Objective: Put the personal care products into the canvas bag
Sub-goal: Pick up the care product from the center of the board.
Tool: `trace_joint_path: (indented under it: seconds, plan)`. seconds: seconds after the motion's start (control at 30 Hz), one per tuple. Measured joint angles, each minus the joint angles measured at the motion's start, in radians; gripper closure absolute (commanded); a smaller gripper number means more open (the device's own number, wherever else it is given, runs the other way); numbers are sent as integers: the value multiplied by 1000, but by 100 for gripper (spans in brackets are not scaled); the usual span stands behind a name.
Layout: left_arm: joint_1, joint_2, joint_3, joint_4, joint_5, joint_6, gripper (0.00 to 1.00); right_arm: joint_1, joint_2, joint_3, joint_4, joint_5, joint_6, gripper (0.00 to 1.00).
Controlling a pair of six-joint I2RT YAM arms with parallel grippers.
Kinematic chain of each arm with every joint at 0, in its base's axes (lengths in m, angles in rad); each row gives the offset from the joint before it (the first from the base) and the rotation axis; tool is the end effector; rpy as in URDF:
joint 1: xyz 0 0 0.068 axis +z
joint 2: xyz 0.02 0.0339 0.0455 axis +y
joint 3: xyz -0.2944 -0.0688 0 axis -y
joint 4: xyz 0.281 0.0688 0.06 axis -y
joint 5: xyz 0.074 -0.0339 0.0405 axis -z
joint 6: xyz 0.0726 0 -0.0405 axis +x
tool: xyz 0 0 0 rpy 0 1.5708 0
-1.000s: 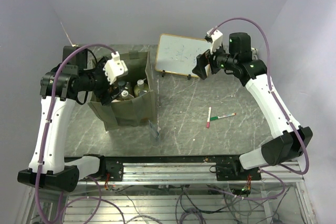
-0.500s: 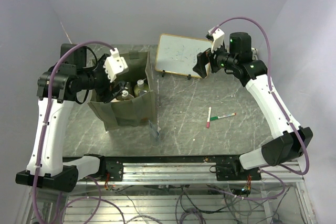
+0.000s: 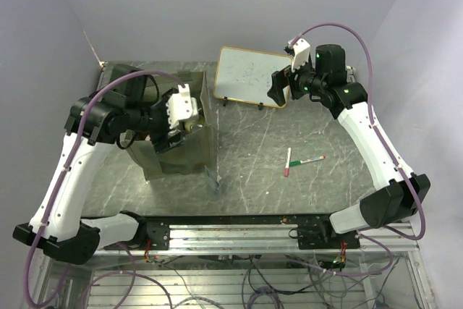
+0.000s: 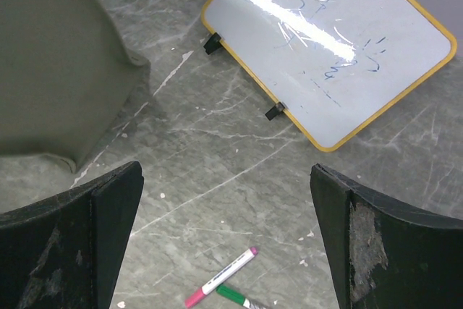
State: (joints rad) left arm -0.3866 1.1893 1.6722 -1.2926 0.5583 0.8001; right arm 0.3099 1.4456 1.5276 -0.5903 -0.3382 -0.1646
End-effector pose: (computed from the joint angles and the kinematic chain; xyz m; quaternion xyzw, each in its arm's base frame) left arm 0.1938 -0.1204 0.4722 0.5839 0.6827 -0.1771 0.4020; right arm 0.3573 0.1397 0.4191 -0.2826 0.8060 0.1810 0.4875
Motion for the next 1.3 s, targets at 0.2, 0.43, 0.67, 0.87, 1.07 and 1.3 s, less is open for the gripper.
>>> trace_joint_path:
  seconds: [0.2, 0.43, 0.67, 0.87, 1.07, 1.3]
  plan:
    - [-146, 55, 12, -46, -13, 43, 16, 0, -10, -18, 10, 27, 0, 0]
    - [-298, 144, 53, -80, -19, 111, 16, 0, -45, -38, 11, 59, -26, 0]
    - [-454, 258, 67, -108, -70, 199, 16, 0, -122, -83, 22, 94, -57, 0]
    - [-510, 277, -29, -111, -99, 270, 16, -22, -184, -137, 24, 99, -60, 0]
    - [-515, 277, -166, -90, -110, 307, 18, -106, -239, -183, 25, 77, -43, 0]
    - [-517, 277, -278, -18, -117, 322, 32, -154, -277, -219, 25, 44, -23, 0]
